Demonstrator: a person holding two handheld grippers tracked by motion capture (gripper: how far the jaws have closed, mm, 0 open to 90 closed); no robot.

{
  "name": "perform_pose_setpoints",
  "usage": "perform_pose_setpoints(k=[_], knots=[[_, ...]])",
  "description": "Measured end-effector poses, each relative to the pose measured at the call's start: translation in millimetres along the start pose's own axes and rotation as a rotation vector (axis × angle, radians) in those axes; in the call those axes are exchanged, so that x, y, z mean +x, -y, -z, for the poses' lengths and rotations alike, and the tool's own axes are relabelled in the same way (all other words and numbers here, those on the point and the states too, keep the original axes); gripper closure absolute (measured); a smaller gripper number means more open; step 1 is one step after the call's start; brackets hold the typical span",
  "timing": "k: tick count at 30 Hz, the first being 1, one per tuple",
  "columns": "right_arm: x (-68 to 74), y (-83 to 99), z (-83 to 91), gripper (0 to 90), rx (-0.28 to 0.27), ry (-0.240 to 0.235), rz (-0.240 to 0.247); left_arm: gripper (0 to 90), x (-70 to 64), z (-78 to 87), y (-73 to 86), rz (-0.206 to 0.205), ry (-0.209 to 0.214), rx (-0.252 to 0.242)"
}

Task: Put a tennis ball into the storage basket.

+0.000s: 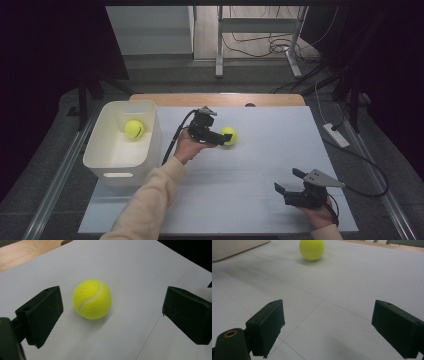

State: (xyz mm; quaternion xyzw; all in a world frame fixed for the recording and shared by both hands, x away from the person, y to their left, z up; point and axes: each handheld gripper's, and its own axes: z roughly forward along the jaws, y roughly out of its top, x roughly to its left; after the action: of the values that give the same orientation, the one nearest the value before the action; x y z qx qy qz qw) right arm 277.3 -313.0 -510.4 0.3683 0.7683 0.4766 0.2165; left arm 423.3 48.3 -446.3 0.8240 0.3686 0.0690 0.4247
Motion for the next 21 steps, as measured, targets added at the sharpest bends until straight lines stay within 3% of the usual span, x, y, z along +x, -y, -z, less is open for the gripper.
perform_pose_setpoints(k=[21], knots=[[0.0, 0.2, -0.2, 10.9, 0.000, -0.001, 0.000, 3.9, 4.9, -29.4, -0.8, 0.003, -0.016, 0.035]])
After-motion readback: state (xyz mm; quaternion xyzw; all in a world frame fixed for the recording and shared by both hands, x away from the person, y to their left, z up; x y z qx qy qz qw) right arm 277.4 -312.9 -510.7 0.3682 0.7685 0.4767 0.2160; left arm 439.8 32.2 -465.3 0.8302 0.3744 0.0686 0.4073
